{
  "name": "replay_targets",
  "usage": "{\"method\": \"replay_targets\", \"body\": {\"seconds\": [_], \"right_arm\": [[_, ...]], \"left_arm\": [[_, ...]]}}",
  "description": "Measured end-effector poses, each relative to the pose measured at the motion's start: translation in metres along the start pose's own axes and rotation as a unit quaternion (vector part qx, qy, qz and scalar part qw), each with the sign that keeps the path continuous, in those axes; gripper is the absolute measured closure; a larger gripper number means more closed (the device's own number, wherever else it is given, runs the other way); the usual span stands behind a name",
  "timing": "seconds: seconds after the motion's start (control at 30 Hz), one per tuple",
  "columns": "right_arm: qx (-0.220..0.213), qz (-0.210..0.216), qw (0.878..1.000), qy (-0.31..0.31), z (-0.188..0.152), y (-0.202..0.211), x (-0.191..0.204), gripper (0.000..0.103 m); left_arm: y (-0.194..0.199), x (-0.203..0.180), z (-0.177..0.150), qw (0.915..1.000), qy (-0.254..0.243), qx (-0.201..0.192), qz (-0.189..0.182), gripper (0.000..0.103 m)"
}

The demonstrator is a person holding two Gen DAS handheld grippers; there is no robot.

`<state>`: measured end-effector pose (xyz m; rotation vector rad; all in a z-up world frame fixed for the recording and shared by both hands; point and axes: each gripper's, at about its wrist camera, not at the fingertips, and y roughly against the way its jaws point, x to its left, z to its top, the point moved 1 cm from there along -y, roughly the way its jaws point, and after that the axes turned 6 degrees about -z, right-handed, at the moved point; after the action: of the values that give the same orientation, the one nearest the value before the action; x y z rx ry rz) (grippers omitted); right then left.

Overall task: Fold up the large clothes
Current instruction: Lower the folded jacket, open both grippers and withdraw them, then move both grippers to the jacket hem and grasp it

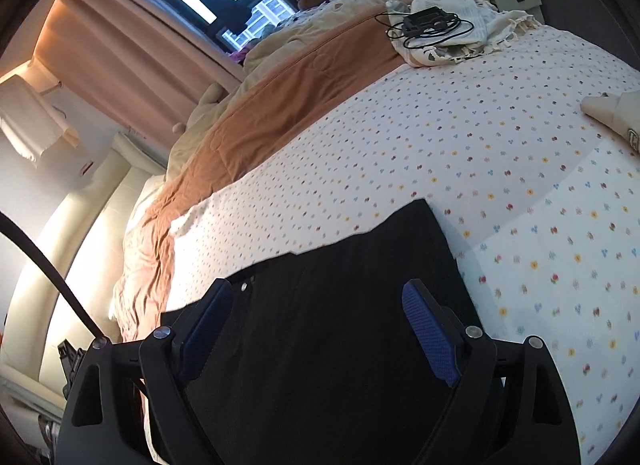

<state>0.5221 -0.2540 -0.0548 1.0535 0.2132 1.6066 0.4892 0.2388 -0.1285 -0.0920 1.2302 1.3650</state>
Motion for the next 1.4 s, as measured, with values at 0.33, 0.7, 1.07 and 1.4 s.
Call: {"method": "replay_targets", "body": {"seconds": [0.33,0.7,1.07,1.4], "right_arm": [[-0.001,-0.013,1.000,0.026,-0.054,0.080,0.033,0.017],[-0.009,-0.036,0.997,0.068,-0.127,0.166,0.069,0.017],[-0.012,-0.046,0.994,0.101,-0.180,0.223,0.091,0.017],[0.020,-0.030,0.991,0.128,-0.215,0.207,0.106,0.017]], "left_arm": [[0.094,-0.002,-0.048,0.9993,-0.022,-0.021,-0.022,0.000],[0.183,0.002,-0.116,0.9981,-0.029,-0.029,-0.046,0.000],[0.238,0.007,-0.175,0.9977,-0.037,-0.029,-0.048,0.000],[0.238,0.043,-0.204,0.9985,-0.020,-0.013,-0.049,0.000]]}}
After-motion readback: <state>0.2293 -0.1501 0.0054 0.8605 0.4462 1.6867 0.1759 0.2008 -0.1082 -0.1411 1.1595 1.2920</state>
